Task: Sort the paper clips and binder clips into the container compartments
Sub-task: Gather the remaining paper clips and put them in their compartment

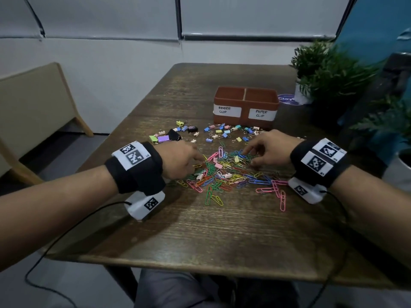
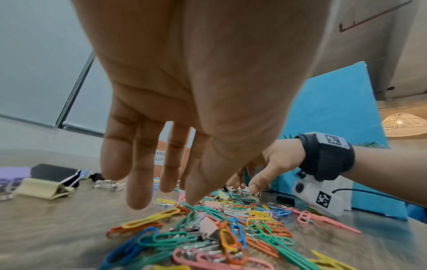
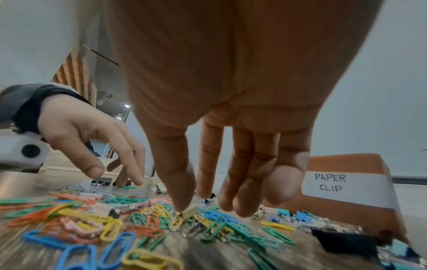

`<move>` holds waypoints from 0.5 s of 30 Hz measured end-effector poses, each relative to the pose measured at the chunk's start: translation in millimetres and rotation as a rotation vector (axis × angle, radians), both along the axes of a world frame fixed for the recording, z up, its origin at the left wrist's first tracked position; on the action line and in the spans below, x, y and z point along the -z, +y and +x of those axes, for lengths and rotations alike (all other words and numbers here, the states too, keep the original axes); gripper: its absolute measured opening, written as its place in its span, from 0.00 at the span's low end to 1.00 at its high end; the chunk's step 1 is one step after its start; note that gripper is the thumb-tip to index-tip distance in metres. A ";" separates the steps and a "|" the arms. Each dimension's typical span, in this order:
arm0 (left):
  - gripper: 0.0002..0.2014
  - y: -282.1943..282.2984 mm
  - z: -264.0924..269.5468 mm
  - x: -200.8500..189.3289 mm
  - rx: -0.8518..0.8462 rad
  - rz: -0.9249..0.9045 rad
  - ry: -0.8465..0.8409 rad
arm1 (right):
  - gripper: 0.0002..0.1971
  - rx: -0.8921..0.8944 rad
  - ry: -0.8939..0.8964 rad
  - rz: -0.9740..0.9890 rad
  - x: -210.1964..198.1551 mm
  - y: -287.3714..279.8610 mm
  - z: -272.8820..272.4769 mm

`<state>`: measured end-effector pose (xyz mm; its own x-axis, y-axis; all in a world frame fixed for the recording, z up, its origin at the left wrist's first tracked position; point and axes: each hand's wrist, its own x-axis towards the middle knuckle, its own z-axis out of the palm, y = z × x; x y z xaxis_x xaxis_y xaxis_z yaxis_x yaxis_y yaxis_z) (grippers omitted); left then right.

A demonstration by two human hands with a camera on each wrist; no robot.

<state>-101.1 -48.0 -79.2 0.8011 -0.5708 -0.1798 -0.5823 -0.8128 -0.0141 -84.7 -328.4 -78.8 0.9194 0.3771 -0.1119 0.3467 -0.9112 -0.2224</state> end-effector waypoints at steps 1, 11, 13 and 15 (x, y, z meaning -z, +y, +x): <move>0.21 -2.0 3.8 0.4 0.002 0.006 -0.009 | 0.17 0.008 0.004 -0.014 1.0 -0.6 0.9; 0.12 -20.4 24.3 -15.9 0.039 -0.038 0.011 | 0.18 -0.042 -0.026 -0.043 1.3 21.7 9.4; 0.13 -33.1 35.5 -10.7 0.043 -0.058 -0.046 | 0.19 -0.023 -0.040 -0.051 0.8 26.0 13.7; 0.15 -45.5 43.8 -4.9 0.065 -0.071 -0.051 | 0.15 -0.022 -0.061 -0.108 1.4 30.0 16.4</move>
<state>-57.3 -93.4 -74.4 0.7688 -0.6321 -0.0973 -0.6342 -0.7731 0.0112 -68.3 -298.5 -80.2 0.9175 0.3857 -0.0971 0.3764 -0.9209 -0.1017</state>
